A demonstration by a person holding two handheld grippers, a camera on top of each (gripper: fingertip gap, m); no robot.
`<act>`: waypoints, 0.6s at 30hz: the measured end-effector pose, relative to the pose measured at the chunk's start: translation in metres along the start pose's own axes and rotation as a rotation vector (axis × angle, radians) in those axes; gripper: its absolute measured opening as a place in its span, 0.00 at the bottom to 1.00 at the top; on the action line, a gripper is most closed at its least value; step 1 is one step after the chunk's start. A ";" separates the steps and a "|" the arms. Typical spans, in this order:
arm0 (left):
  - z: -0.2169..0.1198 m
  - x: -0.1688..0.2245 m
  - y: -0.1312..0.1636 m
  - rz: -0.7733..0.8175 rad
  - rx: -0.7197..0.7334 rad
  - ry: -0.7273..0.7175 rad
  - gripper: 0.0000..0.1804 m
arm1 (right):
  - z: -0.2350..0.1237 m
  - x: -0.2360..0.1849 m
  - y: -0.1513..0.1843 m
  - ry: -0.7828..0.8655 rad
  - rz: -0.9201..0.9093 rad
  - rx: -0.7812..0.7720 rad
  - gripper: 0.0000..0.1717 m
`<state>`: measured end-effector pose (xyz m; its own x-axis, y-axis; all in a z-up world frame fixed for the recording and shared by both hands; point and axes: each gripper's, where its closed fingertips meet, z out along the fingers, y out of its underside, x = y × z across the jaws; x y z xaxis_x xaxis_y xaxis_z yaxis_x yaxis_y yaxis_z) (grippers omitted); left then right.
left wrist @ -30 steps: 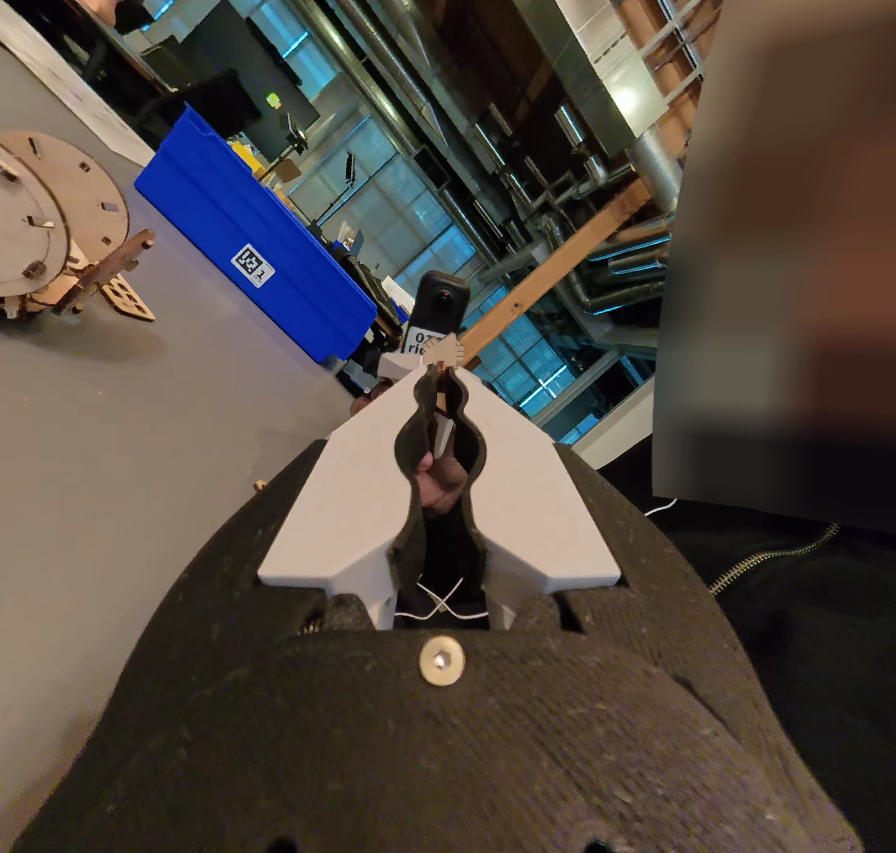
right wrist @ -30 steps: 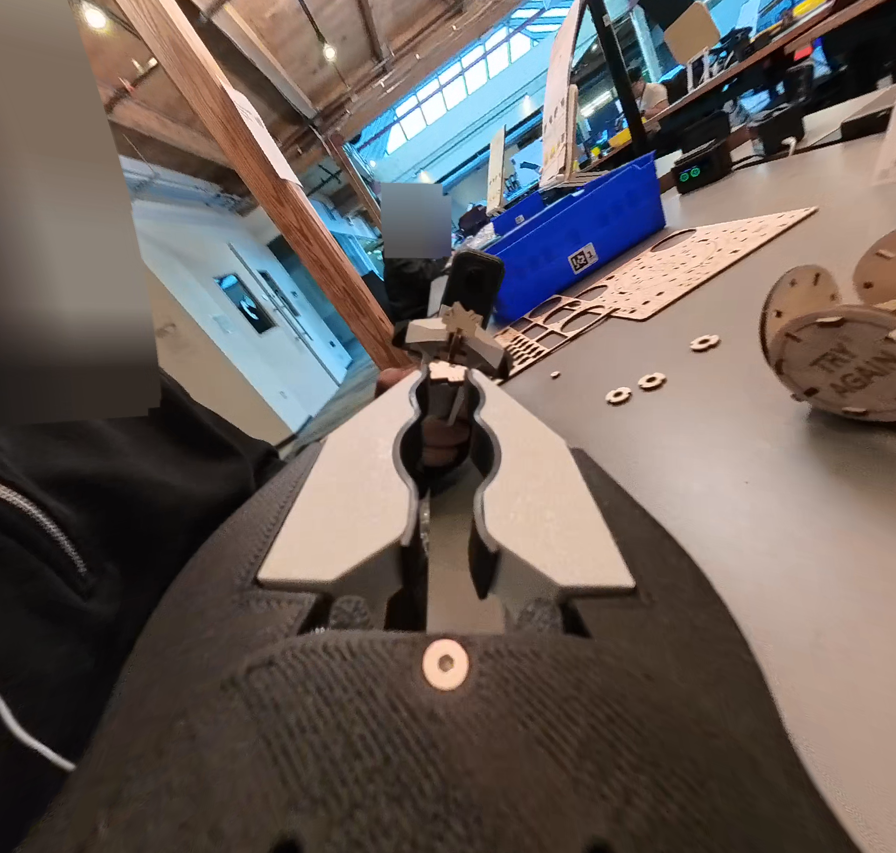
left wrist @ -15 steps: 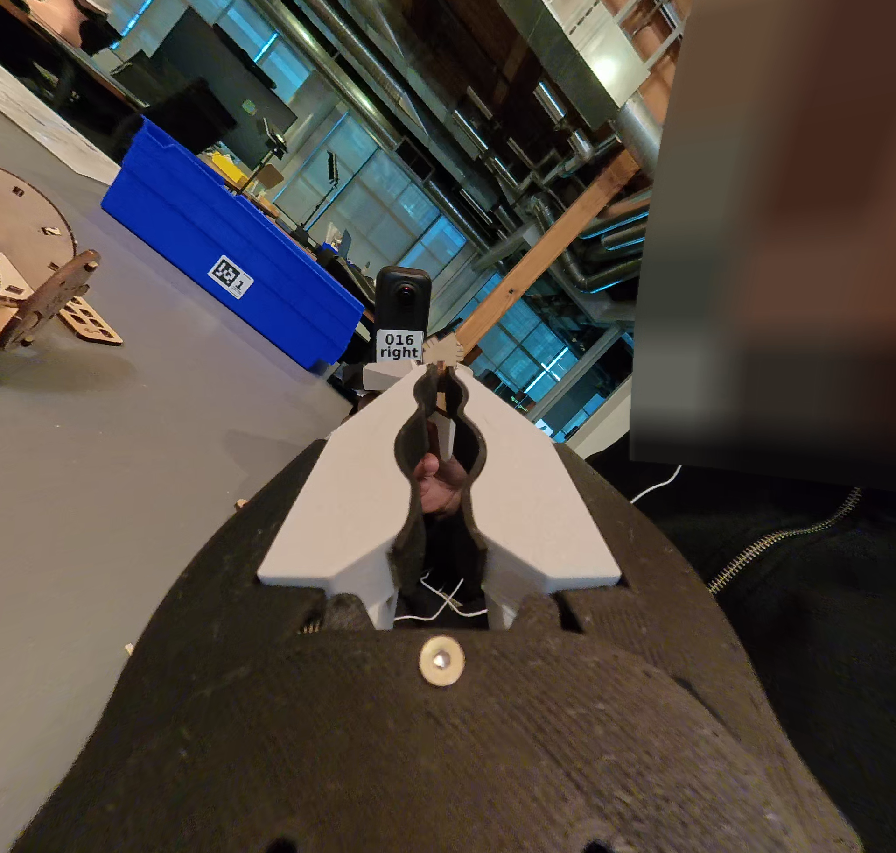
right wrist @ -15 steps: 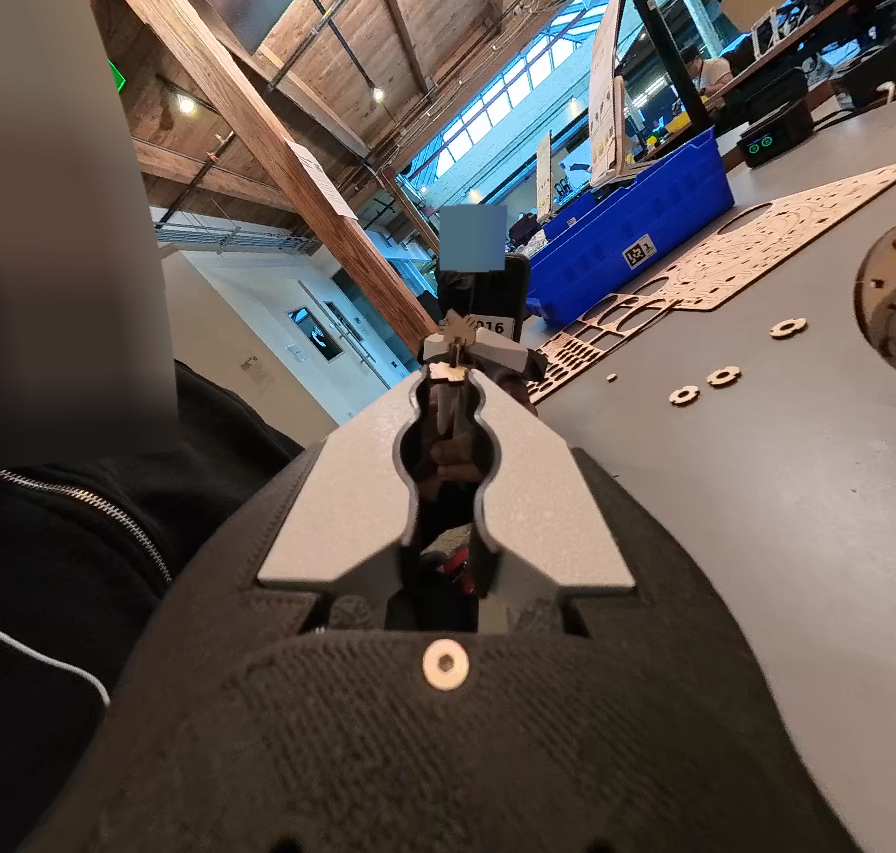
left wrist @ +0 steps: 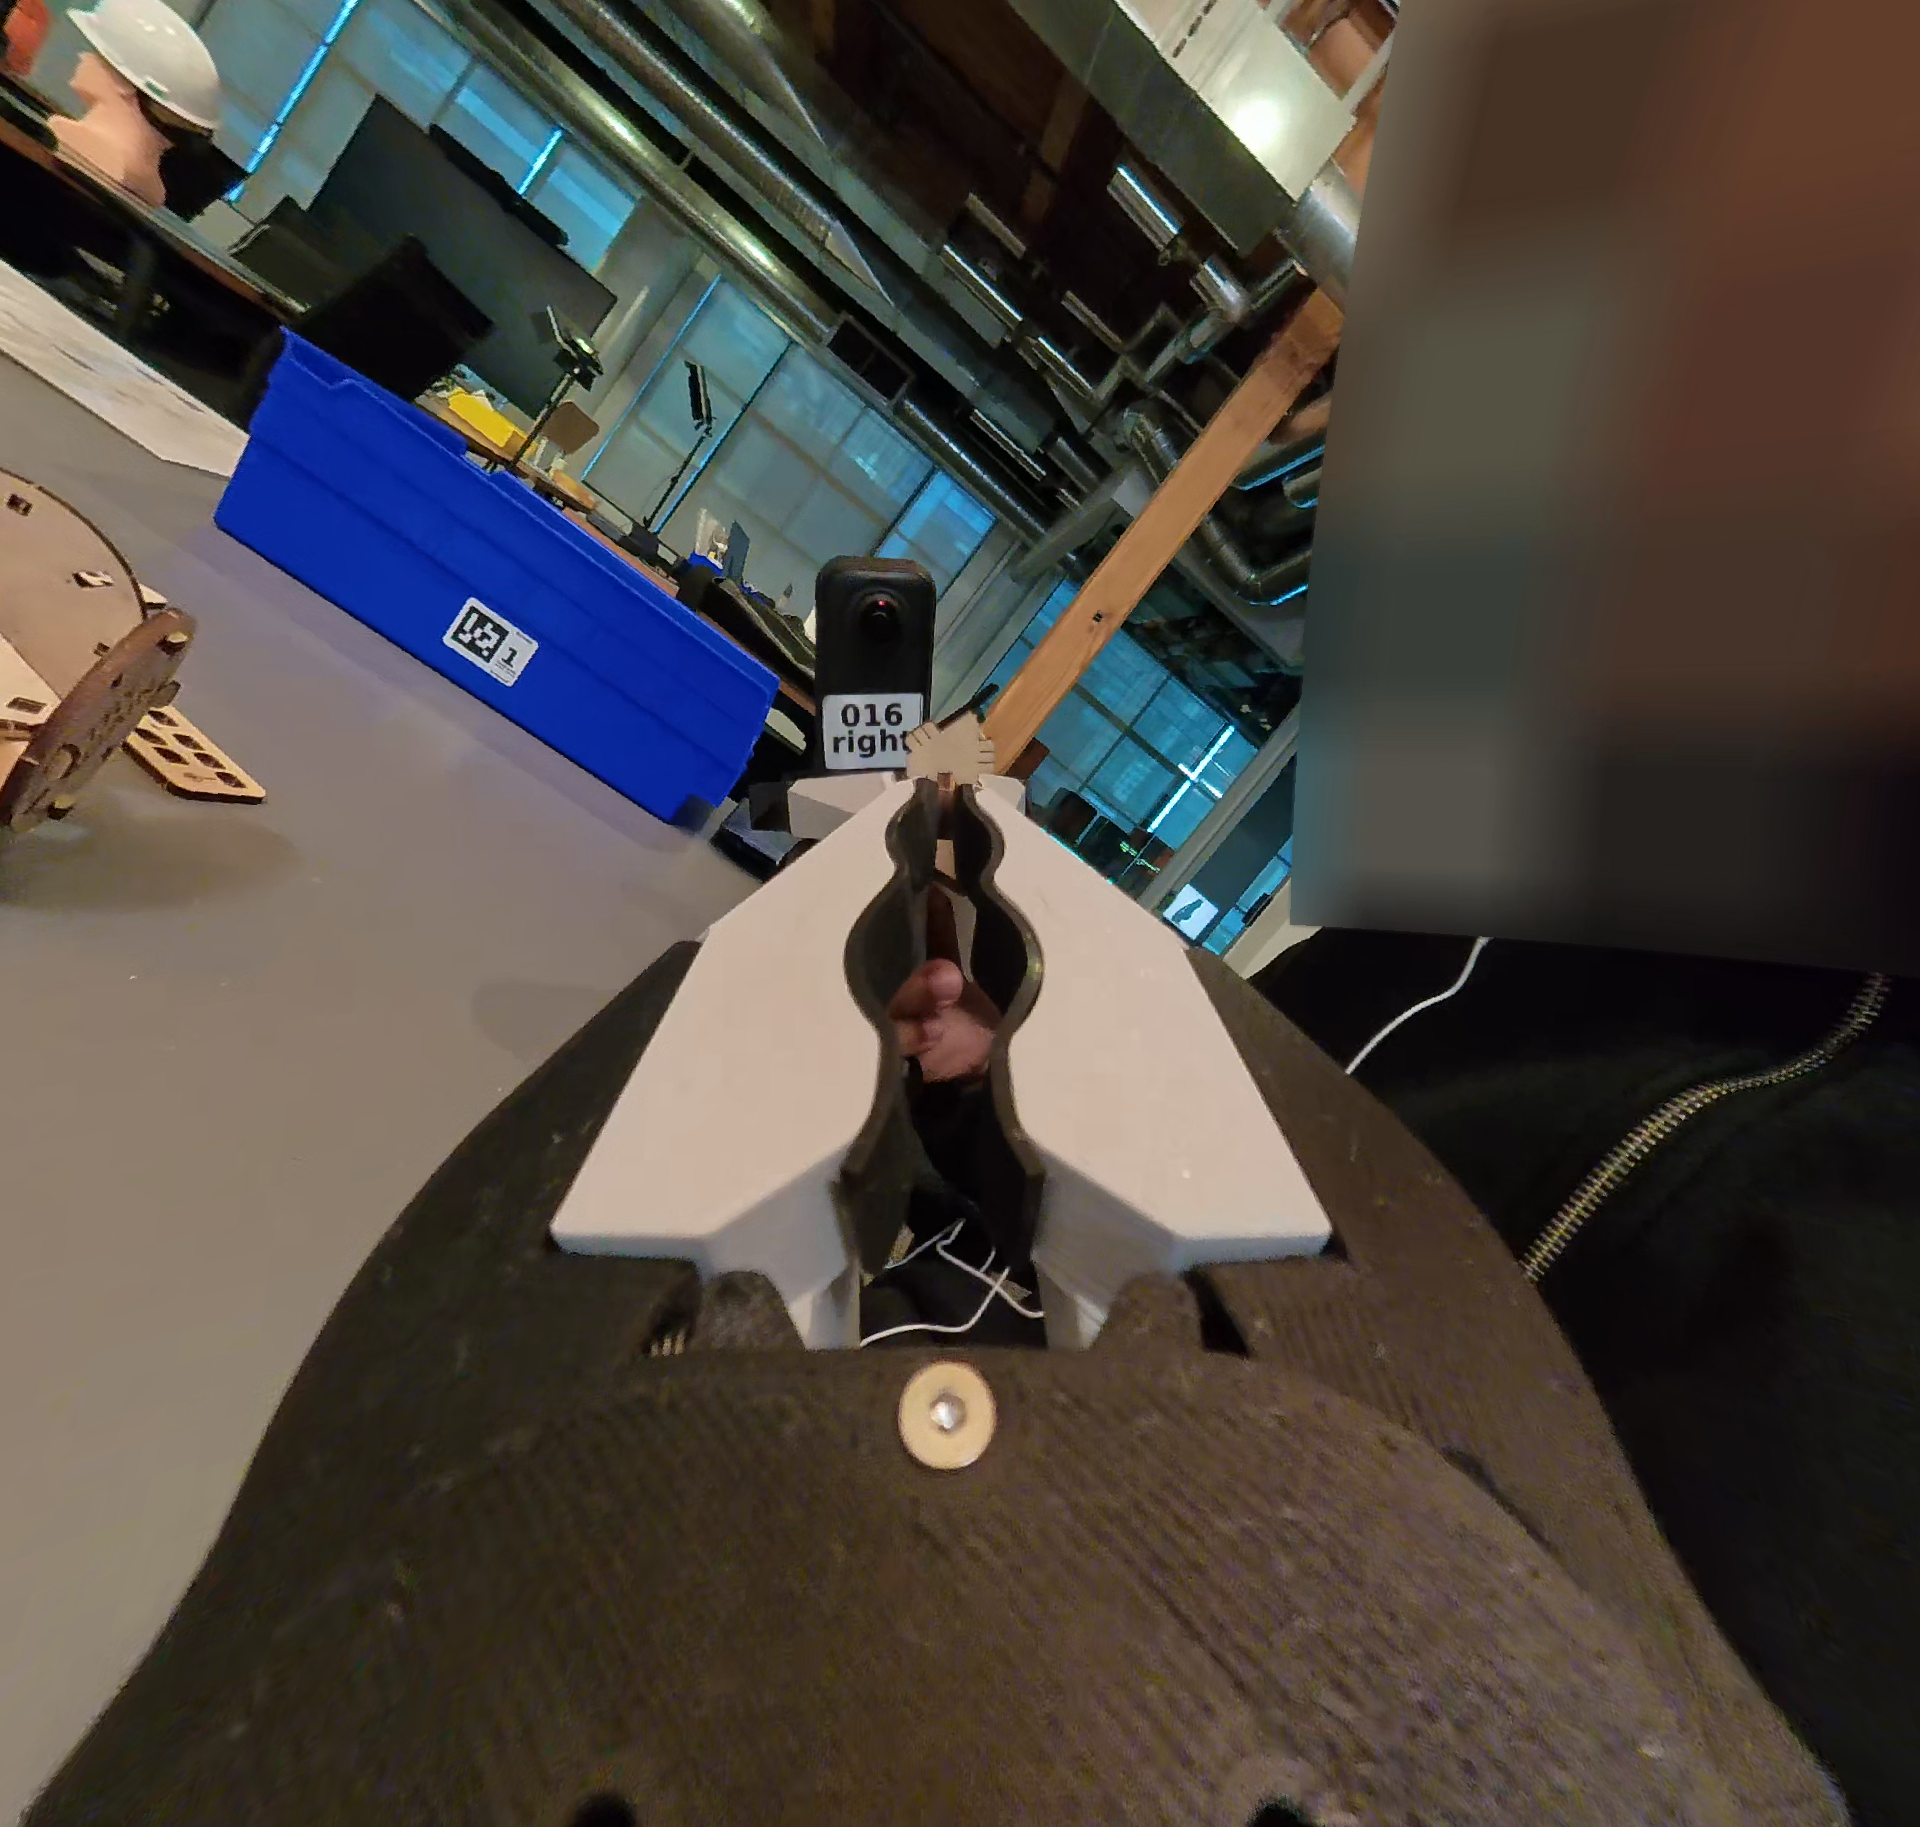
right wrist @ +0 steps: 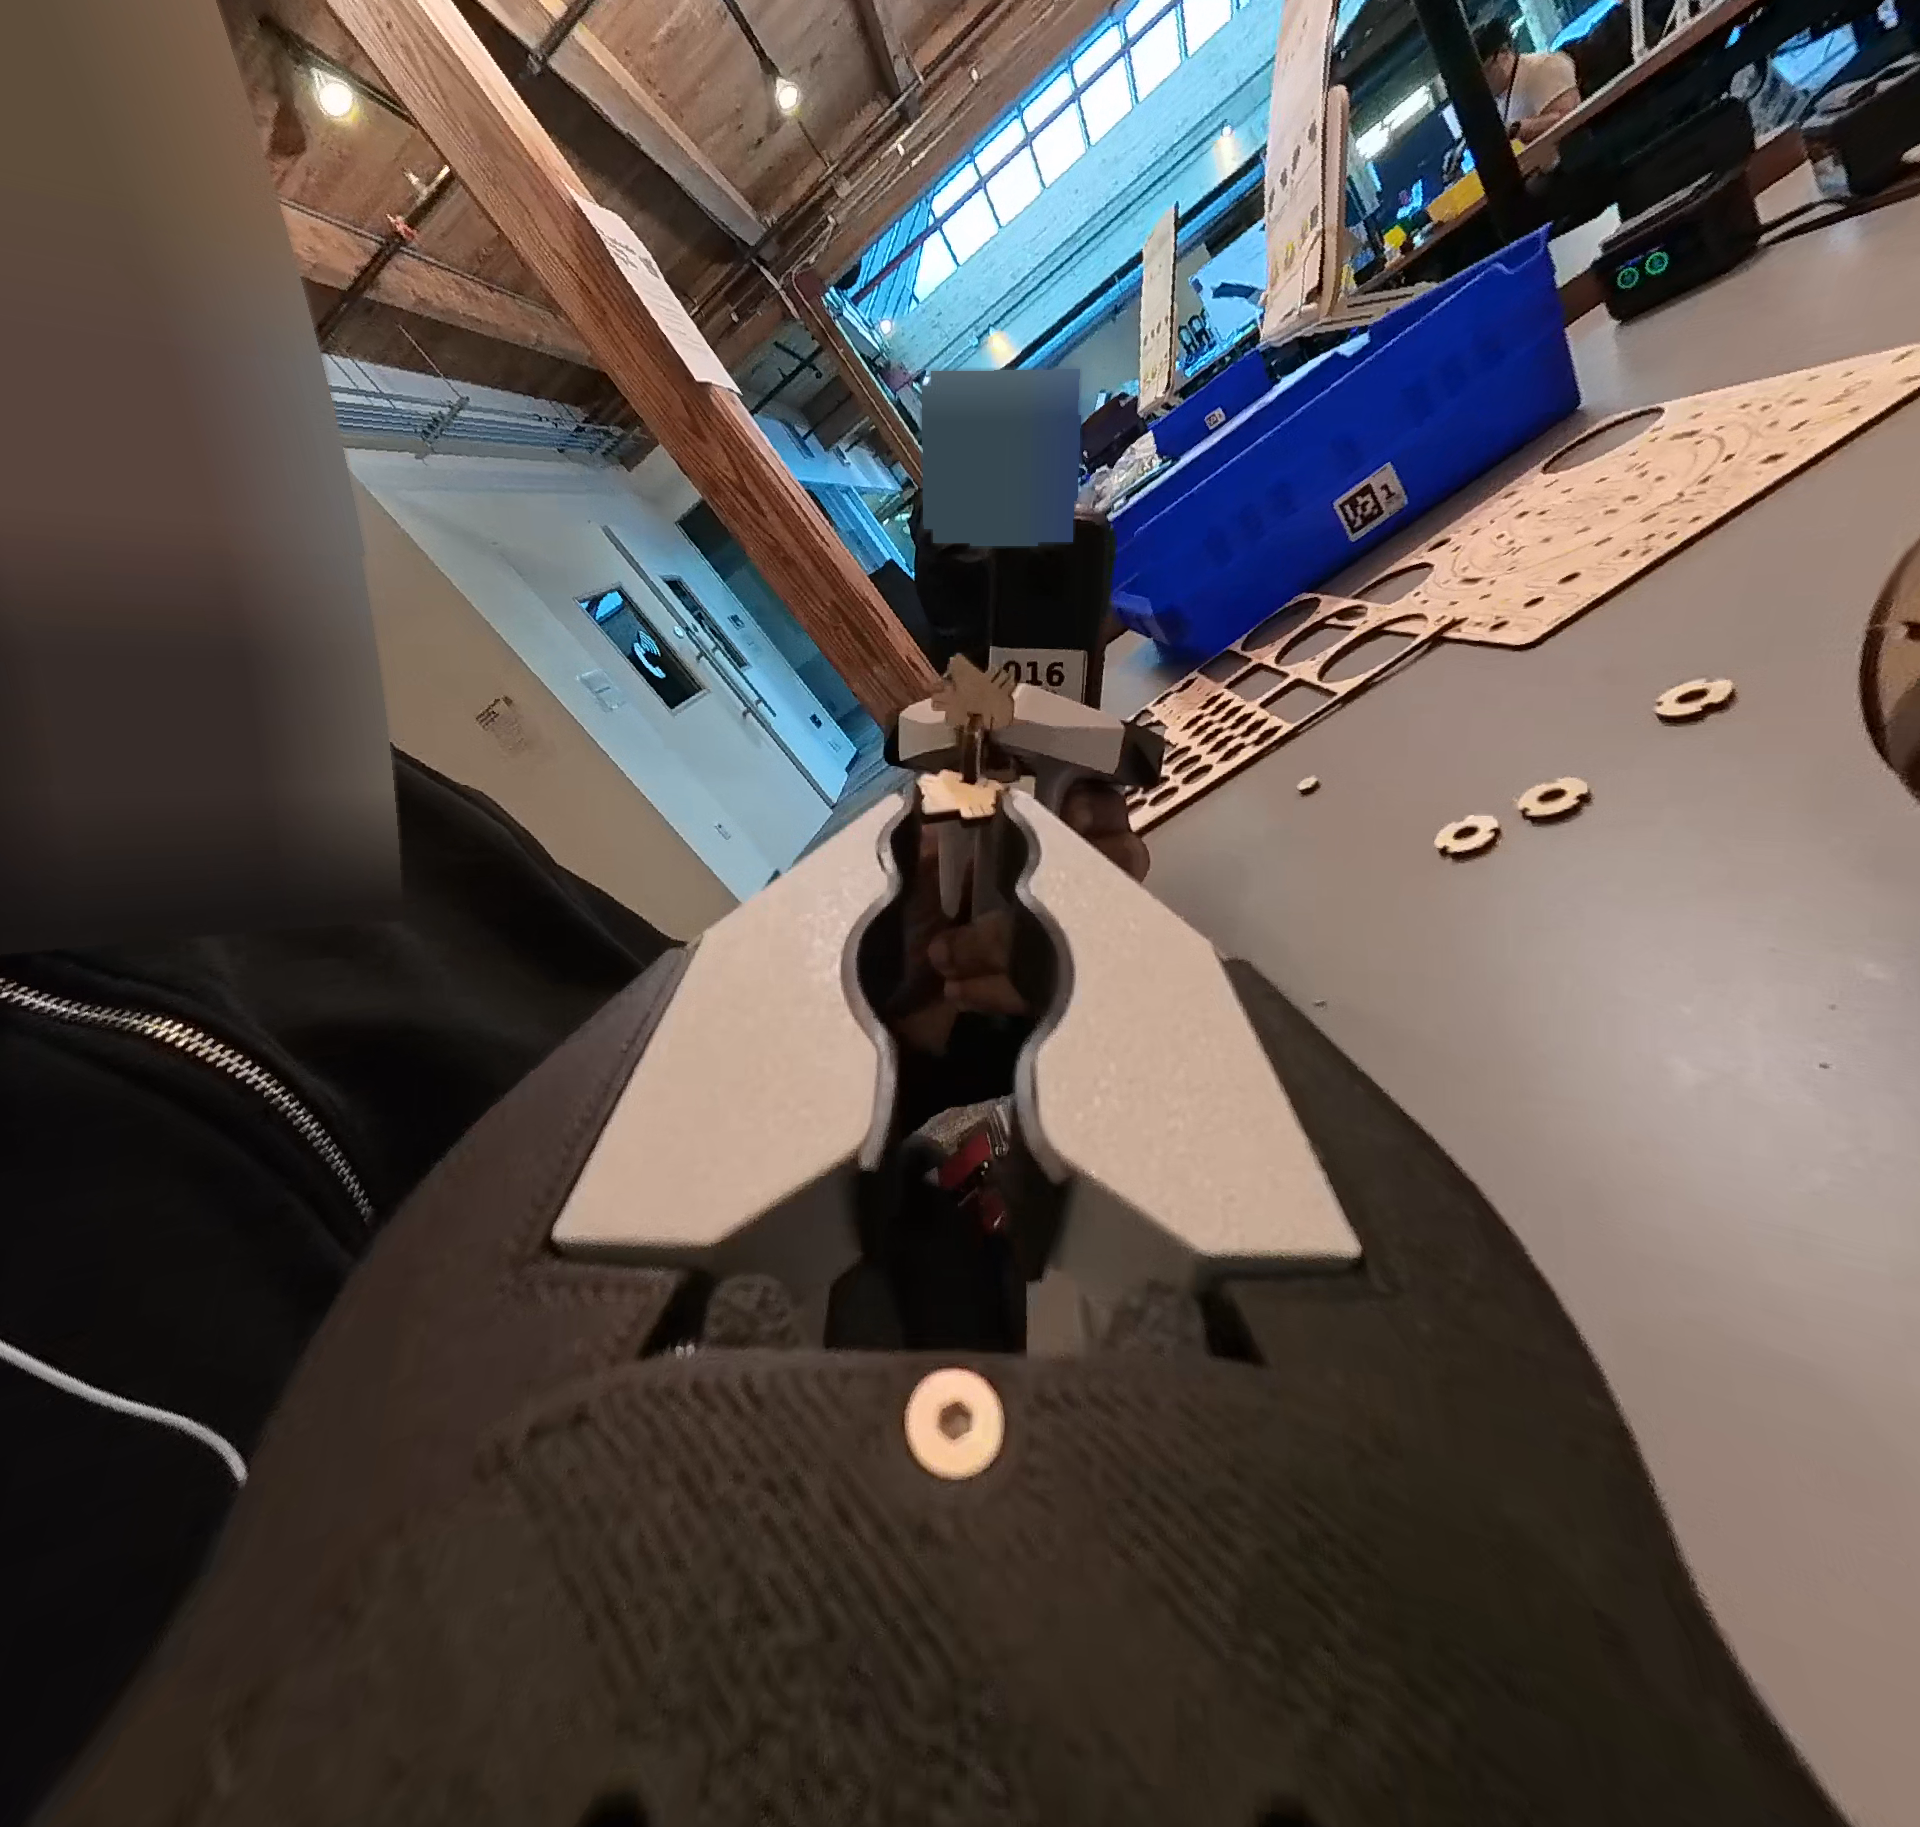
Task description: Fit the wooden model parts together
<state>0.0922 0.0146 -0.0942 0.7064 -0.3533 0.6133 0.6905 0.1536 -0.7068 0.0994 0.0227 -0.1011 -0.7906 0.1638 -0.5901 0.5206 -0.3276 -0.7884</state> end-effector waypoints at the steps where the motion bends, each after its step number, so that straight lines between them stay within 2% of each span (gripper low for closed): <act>1: 0.000 -0.001 0.001 -0.001 -0.001 -0.001 0.00 | 0.000 0.001 0.001 -0.002 0.006 -0.005 0.06; 10: 0.003 -0.005 0.009 -0.029 -0.037 -0.007 0.00 | -0.007 0.003 0.006 -0.056 0.079 -0.011 0.07; 18: 0.002 -0.005 0.006 -0.033 -0.002 -0.001 0.01 | -0.004 0.002 0.006 -0.064 0.092 0.043 0.07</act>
<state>0.0934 0.0189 -0.1006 0.6836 -0.3569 0.6367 0.7130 0.1400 -0.6871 0.1020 0.0245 -0.1083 -0.7600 0.0720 -0.6459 0.5784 -0.3783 -0.7227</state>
